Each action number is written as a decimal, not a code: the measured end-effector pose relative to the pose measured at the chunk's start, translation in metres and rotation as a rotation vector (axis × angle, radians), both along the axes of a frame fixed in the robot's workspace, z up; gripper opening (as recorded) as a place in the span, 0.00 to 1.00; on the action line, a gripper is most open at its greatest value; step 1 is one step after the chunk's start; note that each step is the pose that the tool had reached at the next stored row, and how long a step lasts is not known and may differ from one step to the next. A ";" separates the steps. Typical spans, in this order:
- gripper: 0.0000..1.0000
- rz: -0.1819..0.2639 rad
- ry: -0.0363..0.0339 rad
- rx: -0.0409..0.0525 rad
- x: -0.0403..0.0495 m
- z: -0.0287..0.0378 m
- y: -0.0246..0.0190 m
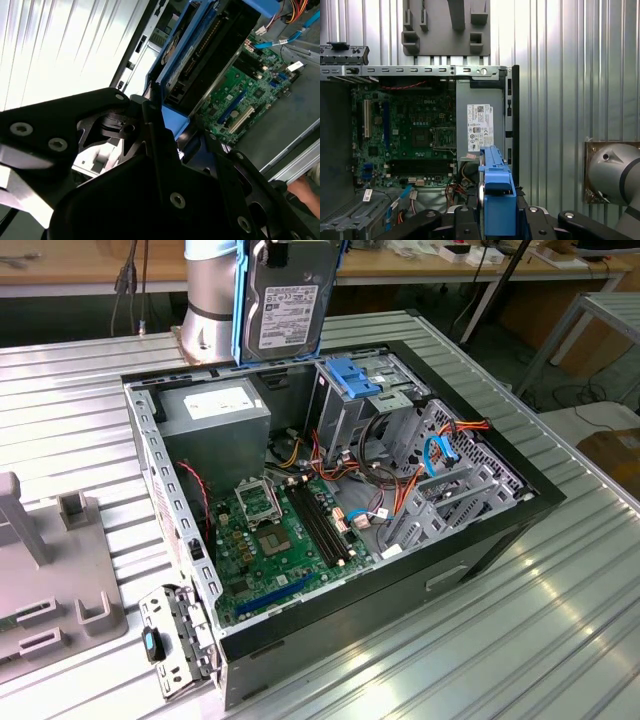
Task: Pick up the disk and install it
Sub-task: 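Pick up the disk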
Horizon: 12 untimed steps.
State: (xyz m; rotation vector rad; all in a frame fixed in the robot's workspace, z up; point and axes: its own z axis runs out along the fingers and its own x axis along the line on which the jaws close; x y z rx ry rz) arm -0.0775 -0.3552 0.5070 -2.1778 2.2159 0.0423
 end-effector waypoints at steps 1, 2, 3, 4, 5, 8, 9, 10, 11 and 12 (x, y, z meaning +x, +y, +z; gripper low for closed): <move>0.37 0.000 -0.0001 0.0001 0.0000 0.0000 0.0000; 0.37 0.000 -0.0007 0.0008 0.0000 -0.0001 0.0000; 0.37 0.001 -0.0011 0.0017 0.0000 -0.0001 0.0000; 0.37 0.001 -0.0015 0.0024 0.0000 -0.0001 0.0000; 0.37 0.001 -0.0017 0.0026 0.0000 -0.0001 0.0000; 0.37 0.002 -0.0121 0.0070 -0.0001 -0.0003 -0.0001; 0.37 0.003 -0.0174 0.0084 -0.0003 -0.0003 -0.0010; 0.37 0.003 -0.0253 0.0098 -0.0009 -0.0003 -0.0051; 0.37 0.003 -0.0323 0.0128 -0.0016 -0.0004 -0.0119; 0.37 0.003 -0.0348 0.0150 -0.0019 -0.0005 -0.0170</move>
